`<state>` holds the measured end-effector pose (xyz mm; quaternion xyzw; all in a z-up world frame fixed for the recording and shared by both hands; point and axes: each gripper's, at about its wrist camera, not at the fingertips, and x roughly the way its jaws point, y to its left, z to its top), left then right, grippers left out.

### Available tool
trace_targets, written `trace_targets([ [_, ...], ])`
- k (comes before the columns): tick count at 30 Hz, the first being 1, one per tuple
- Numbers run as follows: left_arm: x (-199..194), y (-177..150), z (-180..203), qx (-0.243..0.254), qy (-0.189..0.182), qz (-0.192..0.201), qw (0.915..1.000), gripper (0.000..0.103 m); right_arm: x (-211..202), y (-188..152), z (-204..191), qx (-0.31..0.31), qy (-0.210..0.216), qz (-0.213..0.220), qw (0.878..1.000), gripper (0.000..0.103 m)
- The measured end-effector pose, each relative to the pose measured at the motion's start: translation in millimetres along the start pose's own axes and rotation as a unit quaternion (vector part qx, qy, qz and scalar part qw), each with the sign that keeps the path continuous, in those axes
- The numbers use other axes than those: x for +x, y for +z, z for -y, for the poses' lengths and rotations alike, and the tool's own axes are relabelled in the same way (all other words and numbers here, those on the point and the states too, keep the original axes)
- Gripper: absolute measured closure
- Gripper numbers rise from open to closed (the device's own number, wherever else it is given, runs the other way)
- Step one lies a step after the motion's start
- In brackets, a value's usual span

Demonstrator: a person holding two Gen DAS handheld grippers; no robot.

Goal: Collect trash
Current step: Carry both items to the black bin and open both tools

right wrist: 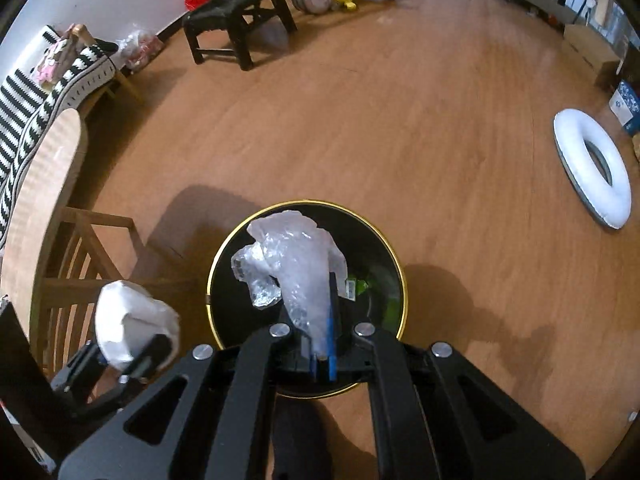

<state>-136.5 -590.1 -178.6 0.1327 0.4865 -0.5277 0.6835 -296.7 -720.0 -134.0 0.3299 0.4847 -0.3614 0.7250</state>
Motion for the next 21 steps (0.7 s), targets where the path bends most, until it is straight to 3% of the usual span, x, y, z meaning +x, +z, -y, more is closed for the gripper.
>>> trace_targets([
  [6, 24, 6, 5, 0.0, -0.019, -0.018, 0.9997, 0.056, 4, 5, -1, 0.008, 0.006, -0.004, 1.0, 0.098],
  [7, 25, 9, 3, 0.0, -0.02, -0.019, 0.9996, 0.053, 5, 8, -1, 0.007, 0.007, -0.004, 1.0, 0.098],
  [8, 27, 10, 4, 0.0, -0.024, -0.02, 0.9995, 0.04, 5, 7, -1, 0.006, 0.009, -0.006, 1.0, 0.098],
  [10, 30, 9, 5, -0.002, -0.028, -0.015, 0.9995, 0.024, 7, 5, -3, 0.005, 0.008, -0.011, 1.0, 0.098],
  [11, 31, 8, 5, -0.003, -0.027, -0.011, 0.9996, 0.023, 8, 5, -3, 0.003, 0.007, -0.013, 1.0, 0.096],
  [12, 32, 9, 7, -0.003, -0.027, -0.012, 0.9995, 0.021, 7, 4, -2, 0.003, 0.005, -0.014, 1.0, 0.087],
  [13, 33, 9, 7, -0.006, -0.029, -0.014, 0.9995, 0.019, 7, 5, -1, 0.003, 0.004, -0.013, 1.0, 0.061],
  [15, 34, 10, 7, -0.01, -0.029, -0.015, 0.9994, 0.018, 2, 6, -3, 0.005, 0.0, 0.0, 1.0, 0.019],
  [21, 23, 12, 0, -0.021, -0.022, -0.008, 0.9995, 0.016, -7, 8, -9, 0.001, 0.002, 0.02, 1.0, 0.019],
])
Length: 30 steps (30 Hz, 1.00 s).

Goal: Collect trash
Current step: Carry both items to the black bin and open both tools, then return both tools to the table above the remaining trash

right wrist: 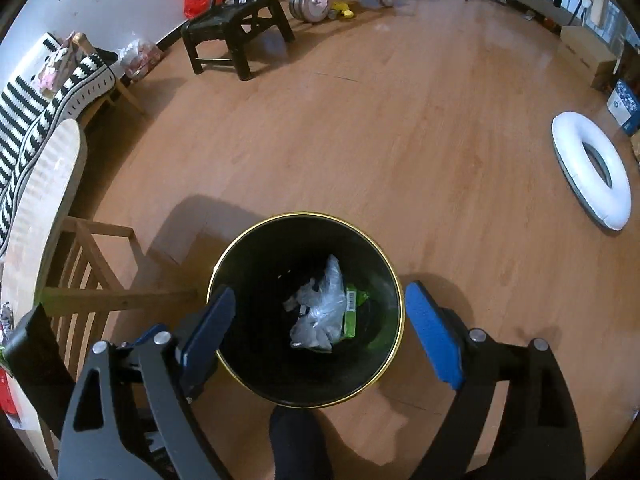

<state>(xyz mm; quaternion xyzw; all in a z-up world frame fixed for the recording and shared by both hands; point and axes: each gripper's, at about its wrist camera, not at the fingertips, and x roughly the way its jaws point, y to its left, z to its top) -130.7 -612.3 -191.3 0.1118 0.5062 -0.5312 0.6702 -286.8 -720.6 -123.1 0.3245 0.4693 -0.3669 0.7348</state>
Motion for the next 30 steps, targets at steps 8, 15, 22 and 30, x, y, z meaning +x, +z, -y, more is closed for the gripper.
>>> trace_targets([
  [8, -54, -1, -29, -0.029, 0.051, 0.029, 0.9978, 0.008, -20, -2, -46, -0.036, 0.014, 0.026, 0.999, 0.018],
  [15, -159, -9, -78, -0.057, 0.115, 0.088, 0.9878, 0.007, -61, -12, -141, -0.108, 0.054, 0.075, 0.99, 0.013],
  [22, -289, -48, -159, -0.108, 0.206, 0.153, 0.9606, 0.007, -105, -45, -258, -0.182, 0.13, 0.113, 0.968, 0.012],
  [30, -417, -126, -251, -0.178, 0.318, 0.201, 0.9092, 0.007, -126, -111, -396, -0.27, 0.203, 0.113, 0.934, 0.011],
])
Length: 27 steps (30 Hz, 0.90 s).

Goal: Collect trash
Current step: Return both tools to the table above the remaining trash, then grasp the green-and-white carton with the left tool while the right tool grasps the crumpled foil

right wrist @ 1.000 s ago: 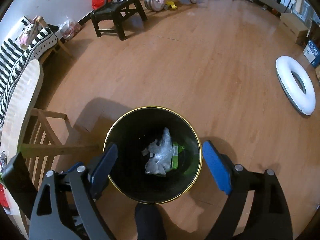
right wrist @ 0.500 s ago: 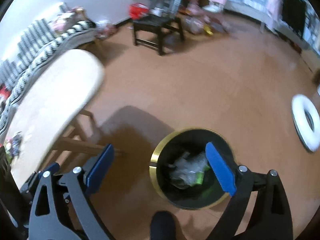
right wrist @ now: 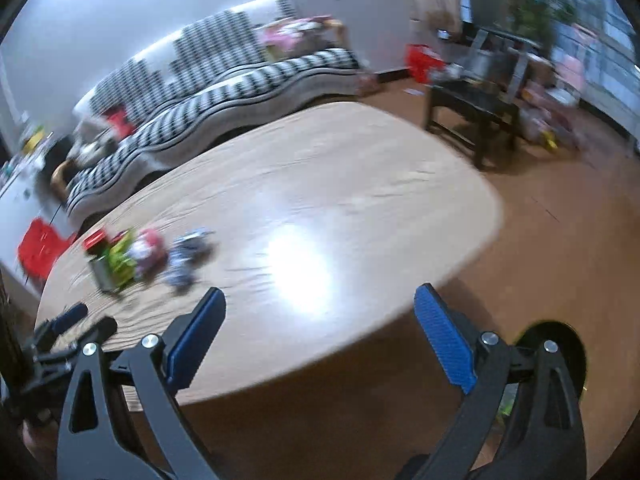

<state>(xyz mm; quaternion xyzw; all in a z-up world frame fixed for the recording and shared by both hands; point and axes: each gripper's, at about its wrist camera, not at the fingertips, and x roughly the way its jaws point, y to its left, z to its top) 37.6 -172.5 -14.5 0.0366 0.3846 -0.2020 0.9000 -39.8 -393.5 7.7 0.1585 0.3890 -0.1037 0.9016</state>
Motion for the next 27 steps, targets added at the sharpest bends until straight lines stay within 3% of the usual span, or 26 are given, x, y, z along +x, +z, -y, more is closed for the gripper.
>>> trace_targets([
  [6, -11, -3, -85, -0.045, 0.066, 0.007, 0.9968, 0.007, 32, -7, -97, -0.052, 0.046, -0.021, 0.997, 0.011],
  [14, 7, 3, -139, -0.119, 0.065, -0.011, 0.9906, 0.007, 77, -16, -156, -0.091, 0.058, -0.048, 0.993, 0.011],
  [18, 28, 13, -150, -0.183, 0.044, -0.022, 0.9819, 0.007, 105, -16, -163, -0.089, 0.058, -0.068, 0.992, 0.011],
  [20, 41, 19, -155, -0.227, 0.03, -0.029, 0.973, 0.007, 117, -16, -161, -0.082, 0.061, -0.079, 0.992, 0.011],
  [27, 84, 28, -165, -0.309, 0.011, -0.051, 0.9497, 0.007, 153, -11, -170, -0.089, 0.052, -0.096, 0.99, 0.011],
])
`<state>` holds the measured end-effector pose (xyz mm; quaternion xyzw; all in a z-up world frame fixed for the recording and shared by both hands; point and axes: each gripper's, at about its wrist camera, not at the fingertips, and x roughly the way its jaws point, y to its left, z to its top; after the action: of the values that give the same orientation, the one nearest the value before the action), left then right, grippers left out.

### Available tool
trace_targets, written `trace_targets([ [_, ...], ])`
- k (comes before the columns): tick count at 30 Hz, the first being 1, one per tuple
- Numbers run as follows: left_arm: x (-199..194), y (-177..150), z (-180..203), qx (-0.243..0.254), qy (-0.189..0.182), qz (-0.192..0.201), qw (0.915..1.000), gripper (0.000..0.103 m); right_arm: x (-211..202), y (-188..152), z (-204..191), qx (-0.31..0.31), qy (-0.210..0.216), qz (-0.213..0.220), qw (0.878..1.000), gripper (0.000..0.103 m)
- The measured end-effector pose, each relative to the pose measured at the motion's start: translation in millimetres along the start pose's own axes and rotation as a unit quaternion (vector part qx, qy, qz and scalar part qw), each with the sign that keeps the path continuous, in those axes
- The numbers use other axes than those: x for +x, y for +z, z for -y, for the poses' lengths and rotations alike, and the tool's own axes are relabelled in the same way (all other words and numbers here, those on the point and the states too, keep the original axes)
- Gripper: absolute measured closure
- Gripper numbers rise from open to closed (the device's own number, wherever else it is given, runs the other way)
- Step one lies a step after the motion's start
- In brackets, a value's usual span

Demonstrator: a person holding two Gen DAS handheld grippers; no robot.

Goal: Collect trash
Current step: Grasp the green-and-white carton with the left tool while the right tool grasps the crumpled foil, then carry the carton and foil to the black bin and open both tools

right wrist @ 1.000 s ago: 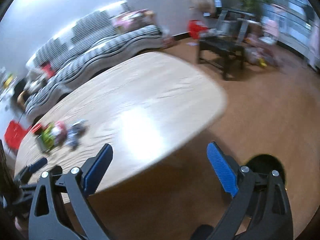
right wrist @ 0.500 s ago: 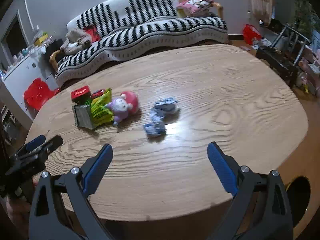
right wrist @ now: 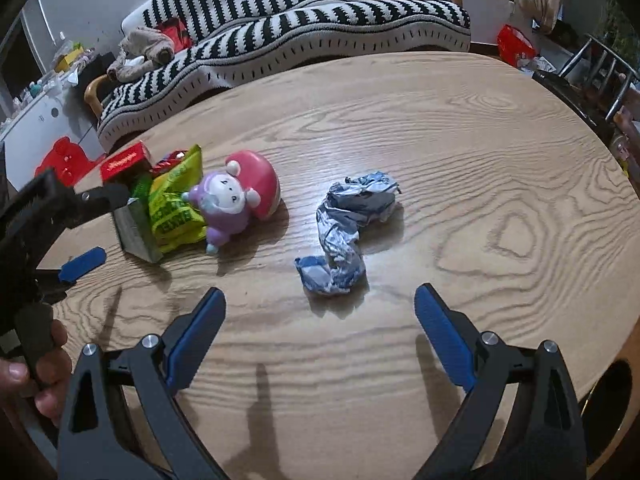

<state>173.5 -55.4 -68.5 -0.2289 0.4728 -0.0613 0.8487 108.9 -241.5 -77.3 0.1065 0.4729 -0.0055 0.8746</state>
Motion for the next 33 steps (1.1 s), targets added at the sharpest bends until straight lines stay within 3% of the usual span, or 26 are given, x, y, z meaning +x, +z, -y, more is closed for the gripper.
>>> trace_targets([
  [9, 33, 4, -4, -0.083, -0.022, -0.016, 0.9962, 0.007, 31, 12, 11, 0.008, -0.007, -0.007, 1.0, 0.011],
  [10, 33, 5, -2, -0.077, -0.016, -0.01, 0.9968, 0.009, 32, 13, 10, 0.003, -0.008, -0.007, 1.0, 0.013],
  [11, 32, 5, 0, -0.07, -0.011, -0.005, 0.9975, 0.018, 33, 13, 9, -0.003, -0.01, -0.006, 1.0, 0.016],
  [12, 32, 5, 2, -0.064, -0.007, -0.002, 0.9979, 0.027, 34, 14, 7, -0.013, -0.012, -0.004, 1.0, 0.023],
  [14, 34, 3, 9, -0.041, -0.019, -0.011, 0.9989, 0.054, 32, 13, 5, -0.026, -0.016, -0.001, 1.0, 0.047],
  [15, 33, 1, 11, -0.033, -0.025, -0.013, 0.9991, 0.057, 32, 14, 5, -0.03, -0.013, -0.001, 0.999, 0.07],
  [16, 29, -1, 14, -0.018, -0.019, -0.011, 0.9996, 0.062, 31, 13, 7, -0.028, -0.006, -0.005, 1.0, 0.075],
  [20, 9, -7, 24, 0.046, 0.0, 0.0, 0.9989, 0.08, 17, 13, 8, -0.037, -0.007, 0.008, 0.999, 0.077],
  [23, -10, -13, 19, 0.077, 0.004, -0.003, 0.997, 0.086, 0, 10, 9, -0.036, 0.004, 0.018, 0.999, 0.077],
  [33, -55, -38, -27, 0.149, 0.028, -0.014, 0.9883, 0.092, -36, -15, -5, -0.07, 0.014, 0.012, 0.997, 0.078],
])
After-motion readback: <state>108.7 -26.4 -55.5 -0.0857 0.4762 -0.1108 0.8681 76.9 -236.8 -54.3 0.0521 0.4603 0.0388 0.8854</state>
